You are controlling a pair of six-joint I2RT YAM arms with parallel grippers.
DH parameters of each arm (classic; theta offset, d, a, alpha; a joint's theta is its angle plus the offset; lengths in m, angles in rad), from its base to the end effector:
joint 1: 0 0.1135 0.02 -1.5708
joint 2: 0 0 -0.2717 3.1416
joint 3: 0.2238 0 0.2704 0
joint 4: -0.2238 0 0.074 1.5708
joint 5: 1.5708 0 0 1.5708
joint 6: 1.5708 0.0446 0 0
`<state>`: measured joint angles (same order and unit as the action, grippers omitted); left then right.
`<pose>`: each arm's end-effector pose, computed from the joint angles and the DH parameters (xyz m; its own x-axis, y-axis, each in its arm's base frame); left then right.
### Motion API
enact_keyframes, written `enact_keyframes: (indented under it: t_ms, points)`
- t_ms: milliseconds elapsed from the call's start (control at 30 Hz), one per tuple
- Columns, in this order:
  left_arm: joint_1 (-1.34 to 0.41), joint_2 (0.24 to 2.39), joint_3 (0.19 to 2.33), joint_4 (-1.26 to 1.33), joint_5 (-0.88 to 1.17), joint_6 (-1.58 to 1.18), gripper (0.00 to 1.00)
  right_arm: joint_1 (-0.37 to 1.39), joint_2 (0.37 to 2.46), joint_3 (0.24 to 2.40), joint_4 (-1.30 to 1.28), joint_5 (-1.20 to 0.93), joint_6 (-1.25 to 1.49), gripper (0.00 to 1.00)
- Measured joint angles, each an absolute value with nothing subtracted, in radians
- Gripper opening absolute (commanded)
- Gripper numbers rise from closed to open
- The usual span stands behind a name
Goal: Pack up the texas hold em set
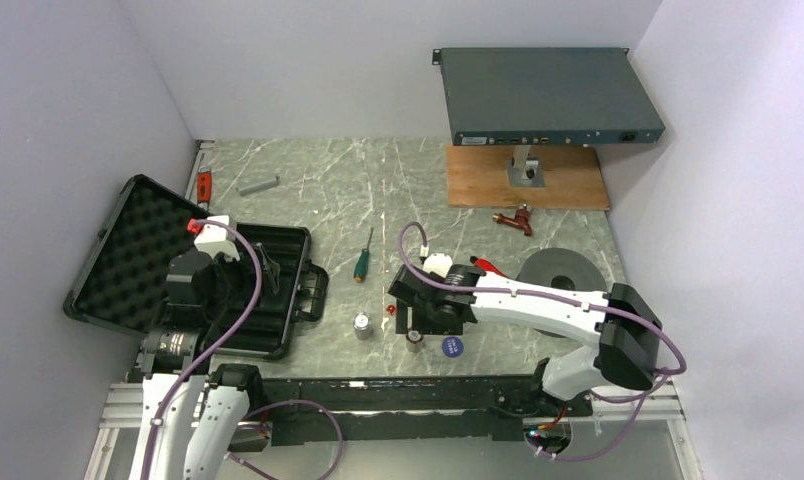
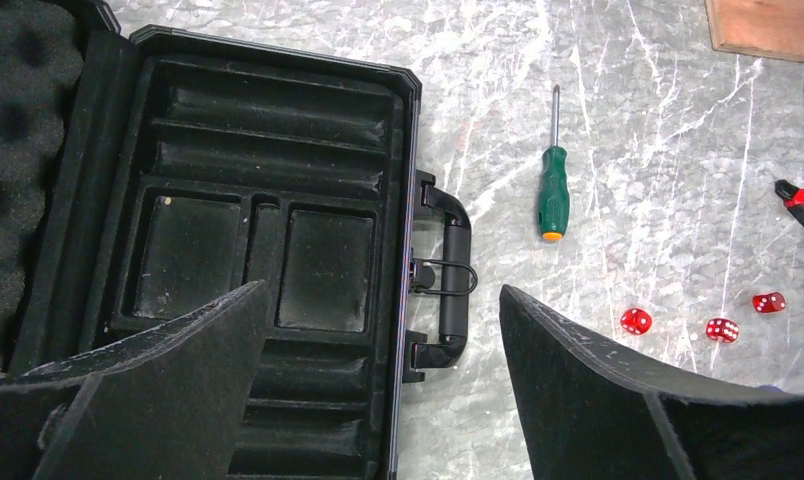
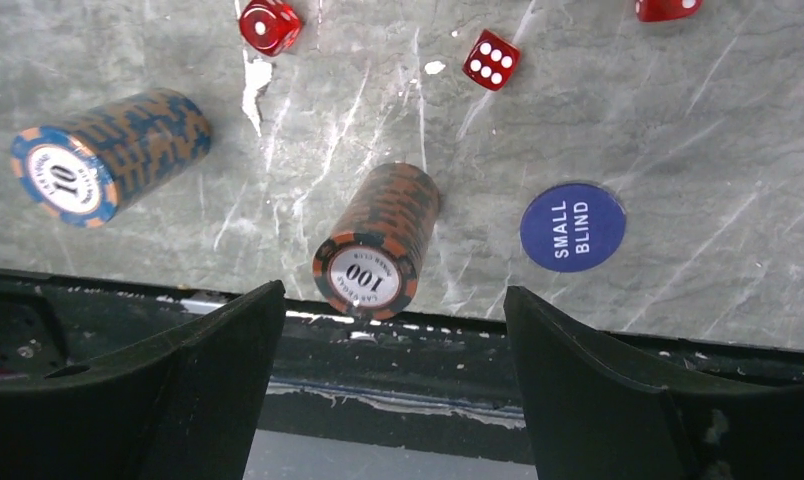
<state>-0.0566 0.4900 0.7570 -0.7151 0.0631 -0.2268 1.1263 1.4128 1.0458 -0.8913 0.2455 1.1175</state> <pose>0.1252 -0.0099 0.3175 -0.4469 -0.1994 -0.8721 0.0130 0.9733 -0.2293 0.1306 0.2490 0.2316 -0.9376 0.0594 -0.3426 -0.0016 0.9845 0.1751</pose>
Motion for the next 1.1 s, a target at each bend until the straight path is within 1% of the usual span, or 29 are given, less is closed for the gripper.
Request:
enact_keyframes:
  t_ms: [67,133,267,433,900,1100]
  points:
    - [-0.057,0.495,0.757,-0.715,0.063,-0.227,0.89,1.122,1.44,1.037,-0.87,0.244,1.108,0.76]
    - [-0.057,0.496,0.757,-0.715,0.064,-0.227,0.89,1.118,1.461,1.032,-0.853,0.24,1.1,0.75]
    - [-0.057,0.496,0.757,-0.715,0.064,-0.226,0.88,1.106,1.502,1.031,-0.81,0.22,1.076,0.66]
    - [-0.057,0.498,0.757,-0.715,0.064,-0.226,0.88,1.105,1.548,1.031,-0.78,0.197,1.058,0.6]
    - [-0.057,0.508,0.757,-0.715,0.063,-0.227,0.88,1.105,1.572,1.033,-0.807,0.175,1.031,0.62]
    - [-0.057,0.509,0.757,-0.715,0.063,-0.227,0.88,1.105,1.572,1.051,-0.827,0.177,1.019,0.6]
